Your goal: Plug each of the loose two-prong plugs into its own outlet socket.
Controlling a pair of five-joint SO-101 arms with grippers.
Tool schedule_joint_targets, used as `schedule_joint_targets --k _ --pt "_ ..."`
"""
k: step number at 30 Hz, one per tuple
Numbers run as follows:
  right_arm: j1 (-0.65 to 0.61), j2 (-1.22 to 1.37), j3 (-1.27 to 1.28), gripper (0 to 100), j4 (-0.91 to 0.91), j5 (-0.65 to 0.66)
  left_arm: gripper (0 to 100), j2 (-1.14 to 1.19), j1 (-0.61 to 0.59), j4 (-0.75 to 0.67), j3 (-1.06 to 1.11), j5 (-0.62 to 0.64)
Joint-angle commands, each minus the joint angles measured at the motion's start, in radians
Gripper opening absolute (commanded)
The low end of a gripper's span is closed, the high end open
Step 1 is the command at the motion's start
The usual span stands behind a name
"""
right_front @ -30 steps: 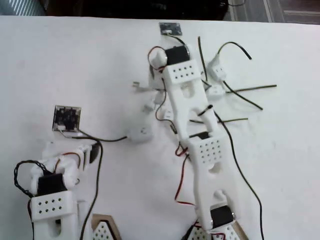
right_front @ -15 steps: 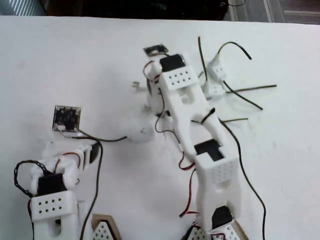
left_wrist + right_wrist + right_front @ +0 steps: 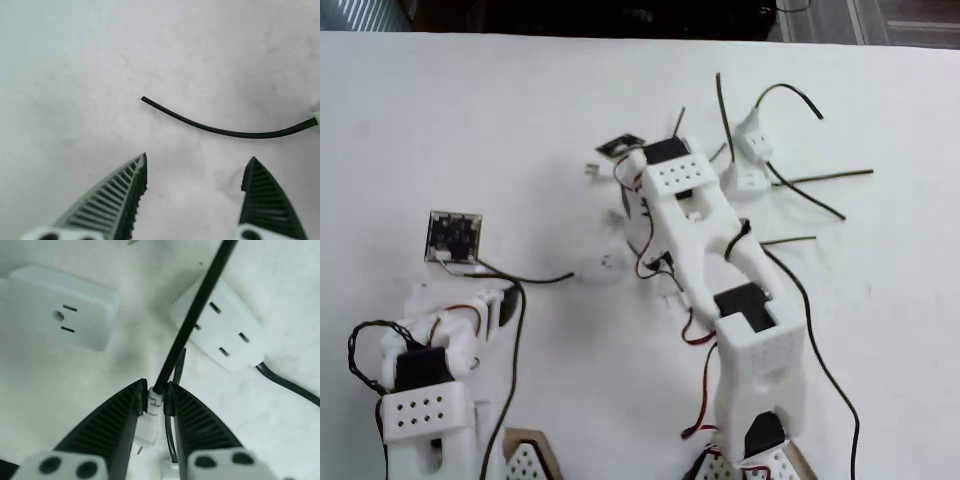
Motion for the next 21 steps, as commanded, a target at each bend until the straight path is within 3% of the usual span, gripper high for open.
schedule_joint_targets --k 1,12,21 --pt "0.002 -0.101 -0.002 19.5 0.099 0.021 31 -0.012 -0.002 -0.017 -0.003 -0.009" --pt "-0.028 -0.343 0.203 14.2 0.102 0.015 31 -0.012 -0.002 -0.015 -0.003 -0.009" --pt "-0.062 -0.346 0.508 14.1 -0.202 0.018 31 -0.012 -0.002 -0.012 -0.003 -0.055"
